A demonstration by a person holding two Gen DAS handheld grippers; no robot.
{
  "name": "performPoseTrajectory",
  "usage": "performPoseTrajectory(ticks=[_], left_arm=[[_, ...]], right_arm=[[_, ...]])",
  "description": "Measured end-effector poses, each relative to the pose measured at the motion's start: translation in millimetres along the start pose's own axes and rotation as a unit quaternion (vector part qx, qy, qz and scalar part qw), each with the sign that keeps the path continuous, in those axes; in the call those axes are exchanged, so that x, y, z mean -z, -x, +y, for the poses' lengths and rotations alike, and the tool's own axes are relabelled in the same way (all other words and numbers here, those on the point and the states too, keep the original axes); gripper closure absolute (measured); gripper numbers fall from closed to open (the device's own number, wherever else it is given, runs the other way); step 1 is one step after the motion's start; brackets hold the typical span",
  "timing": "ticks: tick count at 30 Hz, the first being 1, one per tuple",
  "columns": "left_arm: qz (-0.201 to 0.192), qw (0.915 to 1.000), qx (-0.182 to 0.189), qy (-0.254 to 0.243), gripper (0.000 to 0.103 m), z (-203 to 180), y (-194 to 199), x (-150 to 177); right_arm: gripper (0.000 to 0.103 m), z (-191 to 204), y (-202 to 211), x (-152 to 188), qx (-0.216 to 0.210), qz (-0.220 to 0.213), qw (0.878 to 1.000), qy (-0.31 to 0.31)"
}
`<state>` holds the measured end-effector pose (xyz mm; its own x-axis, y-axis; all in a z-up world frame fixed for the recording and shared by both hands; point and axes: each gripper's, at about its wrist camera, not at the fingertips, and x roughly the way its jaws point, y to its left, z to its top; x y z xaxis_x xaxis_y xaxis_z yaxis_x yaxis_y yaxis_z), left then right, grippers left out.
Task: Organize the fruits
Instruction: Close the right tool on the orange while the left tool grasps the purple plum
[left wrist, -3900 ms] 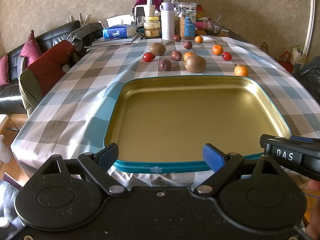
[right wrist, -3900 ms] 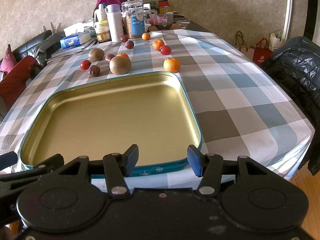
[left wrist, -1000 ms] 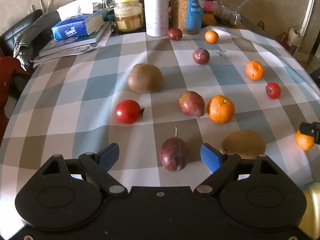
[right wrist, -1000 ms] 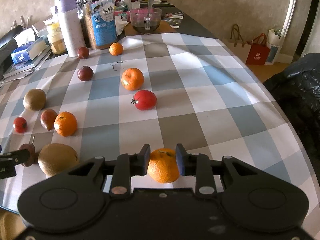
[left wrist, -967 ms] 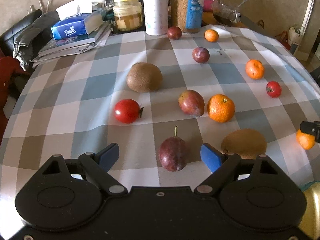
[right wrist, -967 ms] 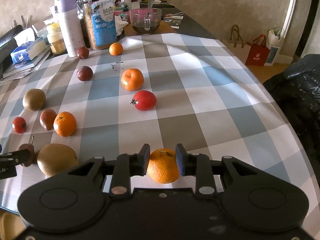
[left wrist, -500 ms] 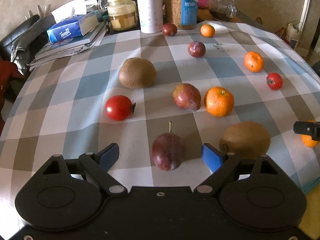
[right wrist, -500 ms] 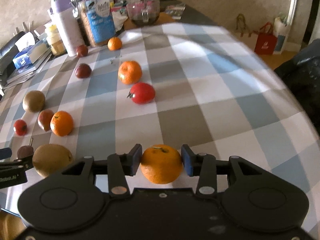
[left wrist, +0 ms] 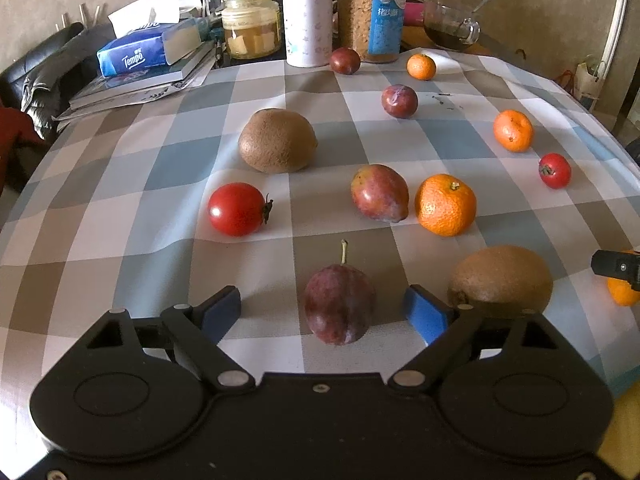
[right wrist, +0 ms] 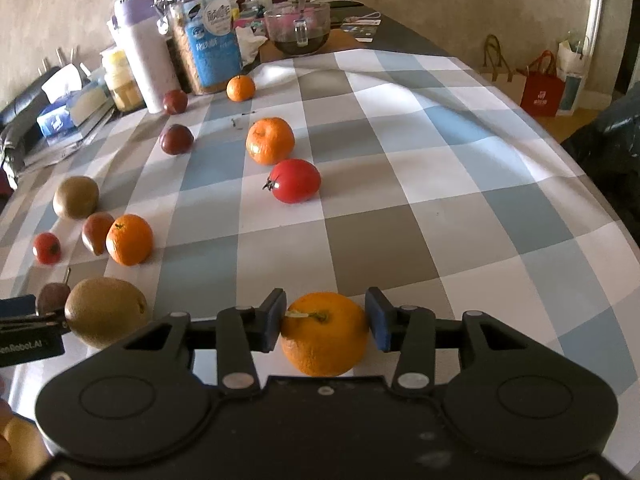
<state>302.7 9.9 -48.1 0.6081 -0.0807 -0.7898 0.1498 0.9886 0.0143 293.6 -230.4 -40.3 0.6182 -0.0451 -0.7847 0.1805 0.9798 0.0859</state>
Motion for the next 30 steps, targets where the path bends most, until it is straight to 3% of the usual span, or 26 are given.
performPoseTrajectory(ticks=[14,25,30], left_arm=[[-0.012,0.9999,0.008,-0.003,0.018,-1,3,3],[-0.024,0.9991,0.026,-0.024,0.056,-10,7,1],[-0.018,0.9992,0.030,-0.019,0.060,-9,9,0]], right_arm=[[0.056,6,-1,2,0.009,-0.006,1.000,0.017],[0.060,11,3,6,0.024,0.002,0.999,0.028],[0.060,13,6,11,0.031,0.004,0.999,0.030]])
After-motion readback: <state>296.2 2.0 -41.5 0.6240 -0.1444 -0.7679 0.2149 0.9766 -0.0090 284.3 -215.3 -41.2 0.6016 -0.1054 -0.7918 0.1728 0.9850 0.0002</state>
